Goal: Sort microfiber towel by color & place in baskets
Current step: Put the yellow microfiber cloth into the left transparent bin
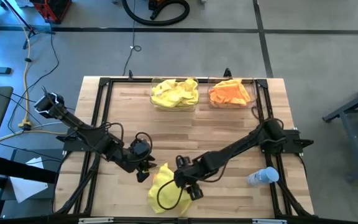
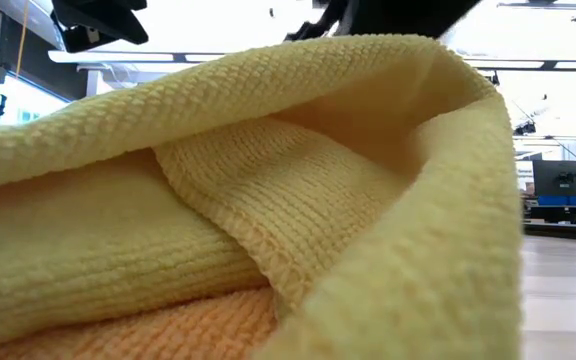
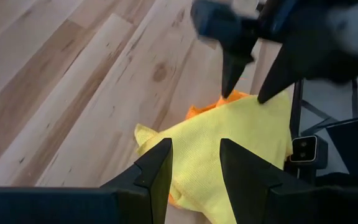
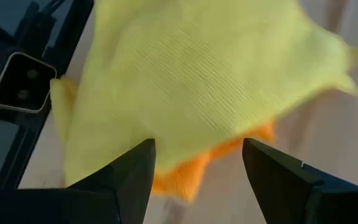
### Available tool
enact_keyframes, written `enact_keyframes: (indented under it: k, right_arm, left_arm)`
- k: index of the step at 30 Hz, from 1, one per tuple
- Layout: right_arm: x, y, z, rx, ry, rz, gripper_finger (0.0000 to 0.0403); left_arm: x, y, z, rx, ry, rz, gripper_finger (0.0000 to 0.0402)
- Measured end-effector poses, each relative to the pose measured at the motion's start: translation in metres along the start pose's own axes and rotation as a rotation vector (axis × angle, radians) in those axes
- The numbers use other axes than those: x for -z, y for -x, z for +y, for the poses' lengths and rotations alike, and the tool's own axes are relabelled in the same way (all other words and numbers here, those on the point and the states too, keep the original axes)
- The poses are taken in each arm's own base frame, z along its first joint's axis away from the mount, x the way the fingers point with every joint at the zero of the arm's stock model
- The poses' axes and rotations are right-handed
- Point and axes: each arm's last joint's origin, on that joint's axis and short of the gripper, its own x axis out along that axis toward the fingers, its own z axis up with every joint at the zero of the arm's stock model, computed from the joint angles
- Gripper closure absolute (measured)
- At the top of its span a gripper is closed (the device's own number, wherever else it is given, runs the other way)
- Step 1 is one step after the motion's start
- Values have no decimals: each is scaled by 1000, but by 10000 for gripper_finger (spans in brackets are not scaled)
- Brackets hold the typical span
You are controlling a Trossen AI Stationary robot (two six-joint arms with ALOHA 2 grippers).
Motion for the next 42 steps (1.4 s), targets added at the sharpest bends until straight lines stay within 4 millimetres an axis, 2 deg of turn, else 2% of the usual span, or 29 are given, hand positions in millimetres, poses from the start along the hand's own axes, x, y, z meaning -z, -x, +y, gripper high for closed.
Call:
enact_keyframes:
  k: [4, 8, 11, 15, 16, 17, 19, 22, 25, 27, 36, 39, 42]
  right_arm:
    - [-2, -26, 3, -26, 40, -21, 165]
    - [-6, -38, 5, -35, 52, -80, 186]
    - [-6, -39, 5, -35, 48, -81, 242]
    - [-3, -38, 4, -36, 19, -55, 363]
    - [-3, -37, 3, -35, 9, -47, 382]
    - [-2, -35, 2, -33, -6, -32, 389]
    - [-1, -27, 0, -15, -53, -14, 379]
    - [-1, -3, -2, 39, -102, 2, 378]
    - [-4, 31, -1, 79, -107, -23, 397]
    - [-5, 55, 0, 104, -120, -59, 395]
    - [-4, 173, -2, 301, -197, -351, 399]
    - [1, 205, -11, 374, -222, -429, 401]
    - [6, 226, -29, 395, -283, -475, 401]
  left_arm:
    - [2, 1, -2, 6, 6, 4, 277]
    - [2, 1, -2, 5, 9, 5, 277]
    - [2, 1, -2, 5, 8, 4, 277]
    - [2, 1, -2, 3, -10, 6, 277]
    - [3, 1, -1, 0, -15, 8, 277]
    - [3, 1, -1, -4, -21, 11, 277]
    - [4, 1, 1, -22, -31, 24, 277]
    - [9, 2, 10, -105, -15, 84, 277]
    - [13, 3, 21, -179, -6, 187, 277]
    - [15, 3, 25, -200, -9, 231, 277]
    - [11, 1, 23, -175, -43, 189, 277]
    - [9, 1, 23, -195, -113, 148, 277]
    - [3, -2, 31, -244, -152, 138, 278]
